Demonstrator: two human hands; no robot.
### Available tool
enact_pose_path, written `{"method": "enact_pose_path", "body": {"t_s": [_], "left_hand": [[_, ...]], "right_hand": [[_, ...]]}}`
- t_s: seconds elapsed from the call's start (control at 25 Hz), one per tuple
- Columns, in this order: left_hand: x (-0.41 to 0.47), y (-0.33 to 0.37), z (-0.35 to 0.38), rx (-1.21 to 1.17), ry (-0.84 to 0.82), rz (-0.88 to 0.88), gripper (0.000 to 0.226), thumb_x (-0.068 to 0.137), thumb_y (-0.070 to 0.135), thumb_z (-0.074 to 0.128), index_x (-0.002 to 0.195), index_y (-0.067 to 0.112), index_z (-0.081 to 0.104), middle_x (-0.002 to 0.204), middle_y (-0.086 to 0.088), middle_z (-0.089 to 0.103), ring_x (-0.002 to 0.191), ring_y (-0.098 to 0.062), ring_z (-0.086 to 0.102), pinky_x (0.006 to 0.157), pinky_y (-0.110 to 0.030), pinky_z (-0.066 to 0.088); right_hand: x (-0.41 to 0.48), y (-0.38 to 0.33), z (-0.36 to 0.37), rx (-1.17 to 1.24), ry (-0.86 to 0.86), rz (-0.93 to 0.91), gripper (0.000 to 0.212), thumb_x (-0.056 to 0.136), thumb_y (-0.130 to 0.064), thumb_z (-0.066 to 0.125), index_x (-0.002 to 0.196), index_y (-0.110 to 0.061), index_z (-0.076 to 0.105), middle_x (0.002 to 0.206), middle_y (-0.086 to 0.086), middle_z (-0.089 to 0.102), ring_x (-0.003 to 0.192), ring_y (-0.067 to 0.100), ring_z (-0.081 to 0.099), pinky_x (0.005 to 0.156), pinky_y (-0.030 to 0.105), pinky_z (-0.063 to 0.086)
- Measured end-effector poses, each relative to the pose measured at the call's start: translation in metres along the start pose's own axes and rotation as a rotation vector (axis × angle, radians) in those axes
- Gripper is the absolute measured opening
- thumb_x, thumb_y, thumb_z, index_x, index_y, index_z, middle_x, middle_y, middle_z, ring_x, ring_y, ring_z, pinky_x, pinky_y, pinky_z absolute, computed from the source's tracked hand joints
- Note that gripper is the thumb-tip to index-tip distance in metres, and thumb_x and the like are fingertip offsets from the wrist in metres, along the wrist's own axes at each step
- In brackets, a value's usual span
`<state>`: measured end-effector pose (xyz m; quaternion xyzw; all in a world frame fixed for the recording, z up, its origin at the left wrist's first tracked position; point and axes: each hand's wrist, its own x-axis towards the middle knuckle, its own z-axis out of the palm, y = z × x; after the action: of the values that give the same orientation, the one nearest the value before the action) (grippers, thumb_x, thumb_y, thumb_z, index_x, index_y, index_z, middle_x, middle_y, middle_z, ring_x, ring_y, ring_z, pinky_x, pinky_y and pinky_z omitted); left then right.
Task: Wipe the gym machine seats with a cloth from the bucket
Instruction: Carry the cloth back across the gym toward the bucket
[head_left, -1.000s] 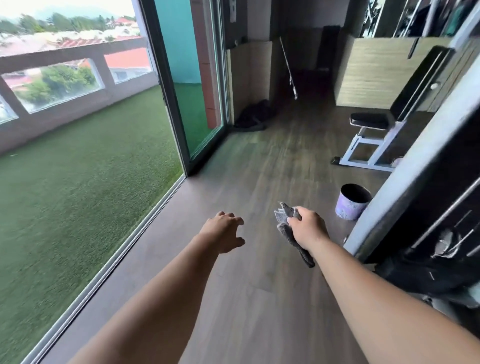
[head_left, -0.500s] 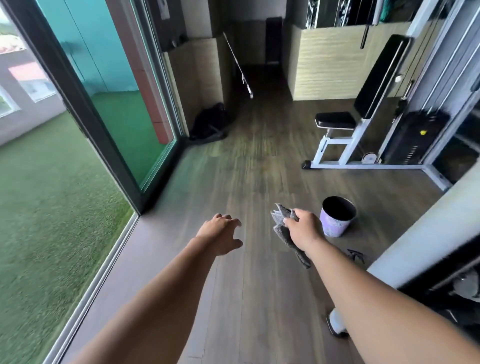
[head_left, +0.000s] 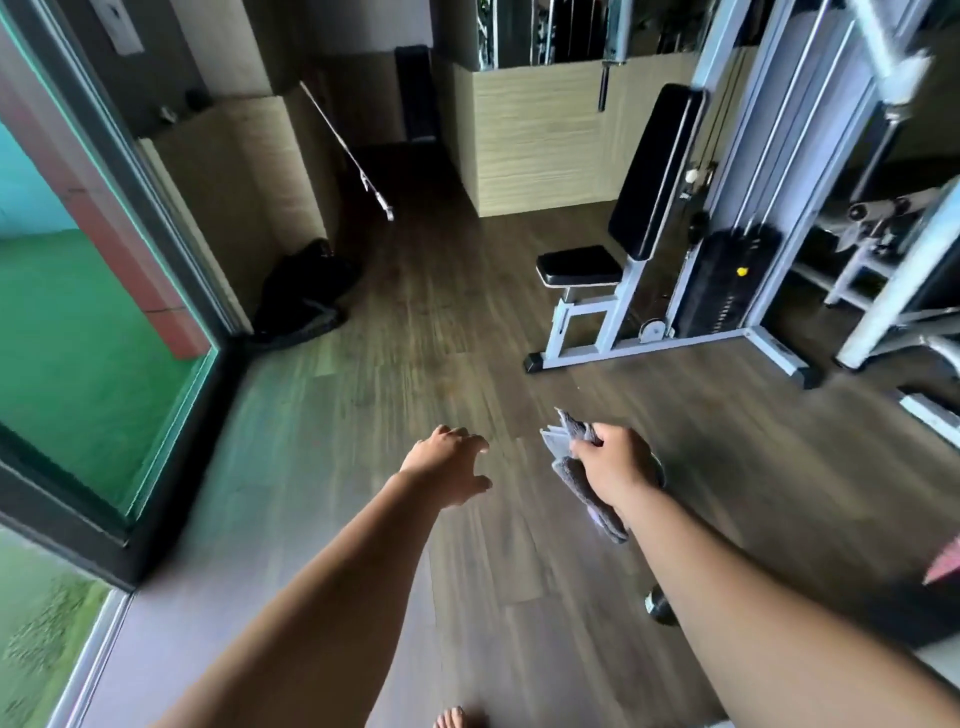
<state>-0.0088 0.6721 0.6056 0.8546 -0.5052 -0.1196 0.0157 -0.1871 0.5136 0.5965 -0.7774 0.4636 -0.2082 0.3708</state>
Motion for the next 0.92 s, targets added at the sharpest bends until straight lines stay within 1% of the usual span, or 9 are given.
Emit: {"method": "enact_pose_path", "body": {"t_s": [0.2,0.36,0.44,0.52,0.6,0.72,0.76,0.84,0.92], "left_hand": [[0.163,0.012,-0.025,0.063,-0.108,0.195,0.061,0.09,0.053,0.066,0.144,0.034,0.048,0.142,0.001,0.052,0.135,-0.023,0.042,0.103,-0.041,0.046],[0.282,0.069,-0.022,0.112,-0.176,0.387,0.064,0.089,0.052,0.065,0.146,0.032,0.045,0.145,0.0,0.05,0.137,-0.024,0.04,0.105,-0.043,0.045],[0.327,0.106,-0.014,0.082,-0.211,0.452,0.067,0.089,0.052,0.066,0.148,0.03,0.044,0.147,-0.001,0.049,0.138,-0.025,0.04,0.108,-0.043,0.043],[0.376,0.145,0.006,-0.047,-0.288,0.458,0.072,0.086,0.051,0.07,0.149,0.028,0.043,0.148,-0.003,0.049,0.138,-0.025,0.04,0.11,-0.041,0.039],[0.417,0.175,0.026,-0.274,-0.401,0.399,0.08,0.076,0.049,0.079,0.146,0.026,0.048,0.141,-0.003,0.055,0.135,-0.024,0.046,0.109,-0.037,0.04],[0.472,0.213,0.062,-0.516,-0.587,0.367,0.073,0.061,0.038,0.085,0.129,0.022,0.063,0.119,0.002,0.07,0.118,-0.019,0.063,0.101,-0.035,0.047],[0.487,0.225,0.074,-0.567,-0.646,0.359,0.064,0.061,0.033,0.083,0.122,0.019,0.068,0.111,0.003,0.074,0.109,-0.014,0.067,0.098,-0.033,0.049],[0.509,0.246,0.098,-0.682,-0.729,0.313,0.048,0.07,0.015,0.083,0.116,0.008,0.072,0.1,-0.001,0.074,0.088,-0.004,0.067,0.085,-0.023,0.05],[0.526,0.259,0.129,-0.759,-0.747,0.228,0.035,0.08,-0.004,0.077,0.114,0.0,0.069,0.096,-0.008,0.072,0.071,0.004,0.066,0.072,-0.012,0.048]], "right_hand": [[0.111,0.016,0.007,0.049,0.163,0.132,0.041,0.078,-0.022,0.068,0.053,-0.012,0.037,0.049,-0.004,0.031,0.062,0.026,0.033,0.058,0.037,0.035],[0.18,0.049,-0.015,0.07,0.243,0.277,0.023,0.08,-0.024,0.069,0.07,-0.006,0.06,0.064,0.007,0.06,0.069,0.034,0.056,0.059,0.037,0.035],[0.212,0.069,-0.03,0.105,0.29,0.315,0.014,0.08,-0.024,0.074,0.087,-0.012,0.07,0.081,0.003,0.071,0.075,0.024,0.059,0.063,0.031,0.034],[0.249,0.1,-0.042,0.199,0.329,0.39,0.023,0.075,-0.026,0.08,0.094,-0.018,0.072,0.088,-0.003,0.073,0.081,0.017,0.063,0.068,0.027,0.038],[0.287,0.133,-0.047,0.39,0.323,0.487,0.024,0.069,-0.024,0.085,0.086,-0.018,0.069,0.087,0.0,0.075,0.08,0.019,0.068,0.069,0.03,0.046],[0.328,0.174,-0.053,0.712,0.29,0.612,0.027,0.058,-0.019,0.089,0.074,-0.012,0.069,0.078,0.013,0.074,0.069,0.023,0.068,0.07,0.041,0.056],[0.338,0.187,-0.055,0.818,0.283,0.662,0.023,0.062,-0.014,0.087,0.073,-0.007,0.068,0.072,0.016,0.071,0.064,0.023,0.066,0.064,0.036,0.056],[0.353,0.225,-0.051,1.035,0.289,0.789,0.013,0.076,-0.001,0.078,0.074,-0.002,0.066,0.071,0.019,0.066,0.062,0.025,0.063,0.062,0.031,0.053],[0.361,0.269,-0.038,1.226,0.304,0.937,0.014,0.079,-0.013,0.078,0.085,-0.002,0.07,0.081,0.018,0.069,0.071,0.027,0.066,0.071,0.032,0.054]]}}
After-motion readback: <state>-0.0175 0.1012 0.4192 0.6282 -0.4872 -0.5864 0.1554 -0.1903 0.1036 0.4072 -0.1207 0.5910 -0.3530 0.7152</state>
